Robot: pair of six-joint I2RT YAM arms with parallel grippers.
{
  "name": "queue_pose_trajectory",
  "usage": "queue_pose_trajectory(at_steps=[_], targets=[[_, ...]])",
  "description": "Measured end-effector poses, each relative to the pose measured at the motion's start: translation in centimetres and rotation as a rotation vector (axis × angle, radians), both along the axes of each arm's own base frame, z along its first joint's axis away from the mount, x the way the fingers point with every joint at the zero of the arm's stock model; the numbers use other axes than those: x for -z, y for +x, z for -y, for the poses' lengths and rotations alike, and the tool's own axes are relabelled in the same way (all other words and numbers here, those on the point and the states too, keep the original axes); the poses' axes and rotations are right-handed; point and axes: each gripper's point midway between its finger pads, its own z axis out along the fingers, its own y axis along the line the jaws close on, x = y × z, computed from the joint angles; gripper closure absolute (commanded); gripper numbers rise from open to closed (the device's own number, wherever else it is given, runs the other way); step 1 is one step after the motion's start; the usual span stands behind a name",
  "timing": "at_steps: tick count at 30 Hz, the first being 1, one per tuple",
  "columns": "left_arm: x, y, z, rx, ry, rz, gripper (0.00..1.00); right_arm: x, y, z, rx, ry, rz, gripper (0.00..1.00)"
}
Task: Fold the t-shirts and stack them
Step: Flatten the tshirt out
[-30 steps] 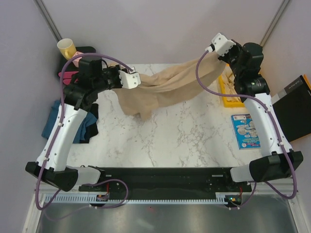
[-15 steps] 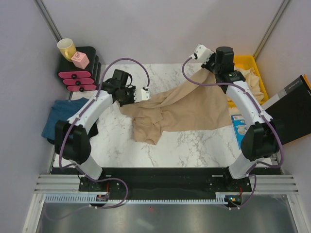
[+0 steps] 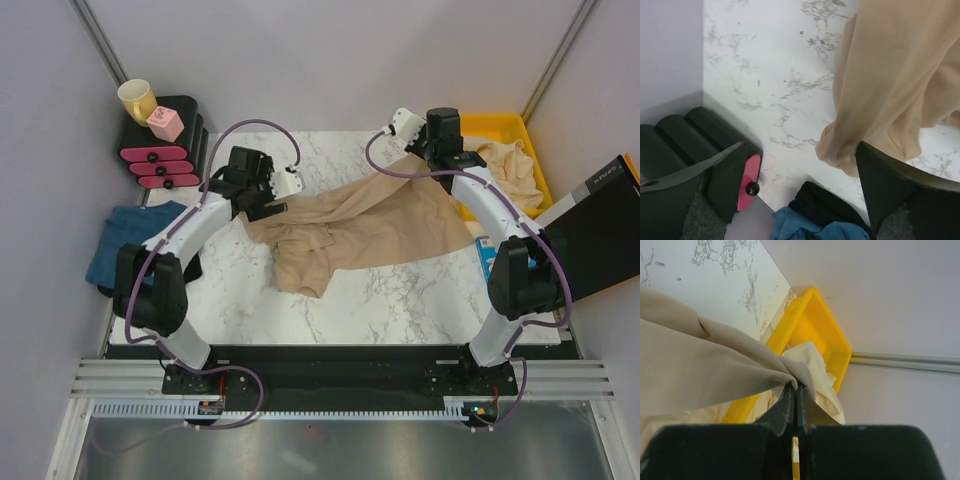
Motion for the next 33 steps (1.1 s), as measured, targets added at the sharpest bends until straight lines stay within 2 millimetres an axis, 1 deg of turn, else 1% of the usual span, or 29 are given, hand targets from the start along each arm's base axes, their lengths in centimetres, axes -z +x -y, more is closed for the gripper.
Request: queue_pose_trajectory(at_steps=[1, 2, 3, 4, 5, 6, 7, 8, 9, 10, 11, 12, 15, 18, 22, 25, 29, 33], targets=[[-1.1, -0.1, 0.1, -0.007, -0.021, 0.030, 0.24, 0.0, 0.0, -0.1, 0.001, -0.003, 0.000, 1.00], [-2.3, -0.3, 0.2, -0.011, -0.047, 0.060, 0.26, 0.0, 0.0, -0.1, 0.003, -0.007, 0.001, 1.00], [-3.5, -0.6, 0.5, 0.003, -0.075, 0.090, 0.33, 0.0, 0.0, -0.1, 0.003, -0.010, 0.003, 1.00], [-4.9, -1.2, 0.9, 0.025, -0.106, 0.120, 0.37, 0.0, 0.1, -0.1, 0.003, -0.016, 0.004, 1.00], [-6.2, -2.2, 1.4, 0.053, -0.136, 0.150, 0.42, 0.2, 0.2, -0.1, 0.005, -0.021, 0.002, 1.00], [-7.3, -3.5, 1.9, 0.089, -0.163, 0.176, 0.52, 0.4, 0.3, 0.0, 0.006, -0.028, -0.002, 1.00], [-8.1, -4.9, 2.5, 0.134, -0.183, 0.193, 0.58, 0.7, 0.4, 0.0, 0.009, -0.034, -0.008, 1.00], [-8.5, -6.3, 3.2, 0.184, -0.200, 0.208, 0.63, 0.9, 0.5, 0.1, 0.012, -0.039, -0.011, 1.00], [-8.5, -7.4, 3.7, 0.222, -0.208, 0.213, 0.70, 1.3, 0.5, 0.1, 0.012, -0.043, -0.017, 1.00], [-8.0, -8.7, 4.3, 0.272, -0.209, 0.209, 0.72, 1.6, 0.7, 0.1, 0.013, -0.049, -0.024, 1.00], [-6.6, -10.1, 4.8, 0.325, -0.210, 0.183, 0.74, 1.8, 0.9, 0.1, 0.014, -0.051, -0.027, 1.00], [-5.2, -11.1, 5.1, 0.359, -0.203, 0.150, 0.75, 1.9, 1.1, 0.0, 0.015, -0.051, -0.029, 1.00], [-0.2, -13.0, 5.1, 0.418, -0.157, 0.025, 0.79, 2.0, 1.7, -0.1, 0.015, -0.052, -0.028, 1.00], [4.0, -13.4, 5.0, 0.432, -0.115, -0.098, 0.85, 1.6, 1.9, -0.1, 0.015, -0.049, -0.018, 1.00], [7.8, -12.6, 5.0, 0.418, -0.081, -0.204, 0.86, 1.0, 2.1, -0.2, 0.016, -0.046, -0.003, 1.00], [8.7, -11.6, 5.5, 0.417, -0.078, -0.220, 0.86, 0.9, 2.1, -0.2, 0.015, -0.047, -0.003, 1.00], [8.5, -10.3, 6.1, 0.421, -0.084, -0.199, 0.87, 0.9, 2.1, -0.2, 0.013, -0.052, -0.003, 1.00], [8.7, -9.6, 6.4, 0.425, -0.083, -0.194, 0.88, 0.9, 2.1, -0.2, 0.011, -0.055, -0.003, 1.00]])
